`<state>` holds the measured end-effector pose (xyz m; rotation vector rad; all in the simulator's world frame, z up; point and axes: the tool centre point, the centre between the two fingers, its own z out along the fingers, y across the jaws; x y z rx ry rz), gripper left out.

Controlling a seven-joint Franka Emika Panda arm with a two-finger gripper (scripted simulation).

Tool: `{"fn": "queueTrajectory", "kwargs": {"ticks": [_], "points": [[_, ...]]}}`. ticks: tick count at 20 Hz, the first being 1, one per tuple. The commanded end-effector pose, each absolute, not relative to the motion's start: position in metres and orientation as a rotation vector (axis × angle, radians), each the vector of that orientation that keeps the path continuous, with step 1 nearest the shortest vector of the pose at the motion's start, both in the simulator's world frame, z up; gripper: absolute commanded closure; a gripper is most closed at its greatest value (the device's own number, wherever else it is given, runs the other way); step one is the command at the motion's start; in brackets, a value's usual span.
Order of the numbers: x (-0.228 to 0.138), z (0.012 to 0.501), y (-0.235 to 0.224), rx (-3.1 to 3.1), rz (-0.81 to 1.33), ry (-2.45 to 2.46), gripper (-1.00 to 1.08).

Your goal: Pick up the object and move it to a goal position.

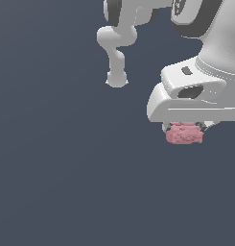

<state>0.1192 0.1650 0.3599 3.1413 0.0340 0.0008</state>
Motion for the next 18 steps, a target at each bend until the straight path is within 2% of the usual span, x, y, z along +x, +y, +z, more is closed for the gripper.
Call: {"fn": "queueTrajectory", "kwargs": {"ticks": [1,18], "points": [[0.1212,0.3650,0.1669,3.141,0.000,0.034,1.08],[0.1256,0.3742,0.1706,3.141,0.000,0.034,1.08]]}}
